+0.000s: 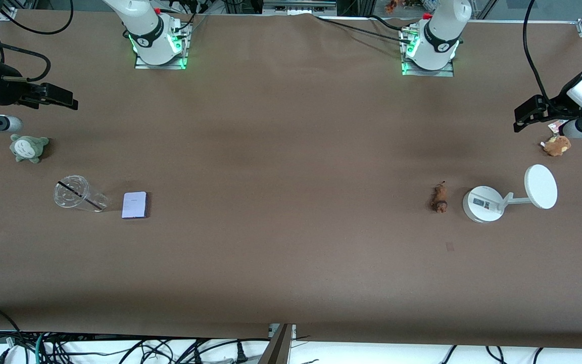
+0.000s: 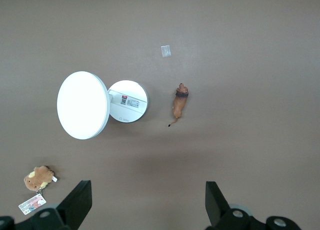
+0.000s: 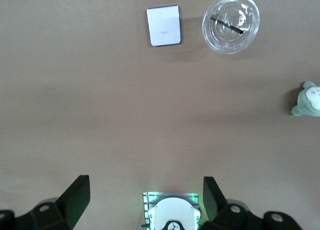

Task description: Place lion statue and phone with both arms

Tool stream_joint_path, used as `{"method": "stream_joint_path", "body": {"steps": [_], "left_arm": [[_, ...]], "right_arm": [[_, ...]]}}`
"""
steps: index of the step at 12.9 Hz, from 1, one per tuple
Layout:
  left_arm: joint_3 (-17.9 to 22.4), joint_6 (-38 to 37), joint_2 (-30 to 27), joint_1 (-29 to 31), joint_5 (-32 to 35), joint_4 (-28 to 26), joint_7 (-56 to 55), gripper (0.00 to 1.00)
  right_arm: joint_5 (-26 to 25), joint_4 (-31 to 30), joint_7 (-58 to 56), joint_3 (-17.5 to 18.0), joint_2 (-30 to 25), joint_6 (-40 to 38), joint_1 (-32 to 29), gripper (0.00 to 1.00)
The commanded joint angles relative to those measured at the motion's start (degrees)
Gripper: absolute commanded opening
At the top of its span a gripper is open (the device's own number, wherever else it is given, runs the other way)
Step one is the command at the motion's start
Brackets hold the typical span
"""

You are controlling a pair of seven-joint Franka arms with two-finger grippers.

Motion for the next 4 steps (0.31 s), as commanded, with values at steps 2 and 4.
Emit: {"method": "stream_joint_path", "body": {"steps": [2,4], "left_arm": [[-0.4,-1.5,0.9,0.6,-0.6,2.1,-0.3,1.00],[-0.4,-1.5,0.9,0.6,-0.6,2.1,-0.3,1.00]], "right_arm": [[-0.5,-2.6,-1.2,1.2,-2.0,1.8,-1.2,1.00],[-0.5,-0.8,-1.7,1.2,-0.7,1.2,-1.1,1.00]]}}
